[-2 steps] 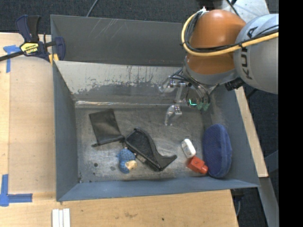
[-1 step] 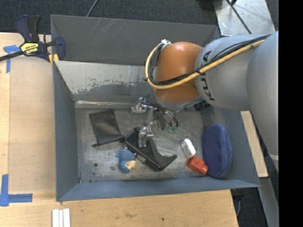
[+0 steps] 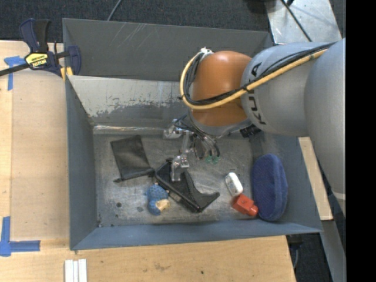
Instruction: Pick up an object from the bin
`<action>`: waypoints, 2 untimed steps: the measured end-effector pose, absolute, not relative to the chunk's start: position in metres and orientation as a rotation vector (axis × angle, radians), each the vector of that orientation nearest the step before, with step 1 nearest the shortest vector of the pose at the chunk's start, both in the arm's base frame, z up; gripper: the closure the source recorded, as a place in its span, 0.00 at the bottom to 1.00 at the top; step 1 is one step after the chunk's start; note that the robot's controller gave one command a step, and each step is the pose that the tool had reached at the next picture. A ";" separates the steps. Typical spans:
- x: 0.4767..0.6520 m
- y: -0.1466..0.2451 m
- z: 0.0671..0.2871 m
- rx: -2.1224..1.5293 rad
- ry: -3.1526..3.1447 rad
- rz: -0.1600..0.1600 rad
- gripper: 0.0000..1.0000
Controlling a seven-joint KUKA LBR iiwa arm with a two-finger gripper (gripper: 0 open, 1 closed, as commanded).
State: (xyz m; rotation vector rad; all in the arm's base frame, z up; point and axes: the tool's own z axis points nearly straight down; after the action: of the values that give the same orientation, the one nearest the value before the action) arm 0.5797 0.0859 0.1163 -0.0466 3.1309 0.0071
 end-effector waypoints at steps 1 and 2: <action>0.589 0.171 0.110 -0.144 3.130 0.009 0.00; 0.549 0.155 0.105 -0.755 3.047 0.001 0.00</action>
Offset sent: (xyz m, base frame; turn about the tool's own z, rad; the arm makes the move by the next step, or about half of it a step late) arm 0.0080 0.0793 -0.0087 -0.0536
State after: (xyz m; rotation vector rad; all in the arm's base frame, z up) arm 0.5490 0.1552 0.1049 -0.7554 3.0470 0.0006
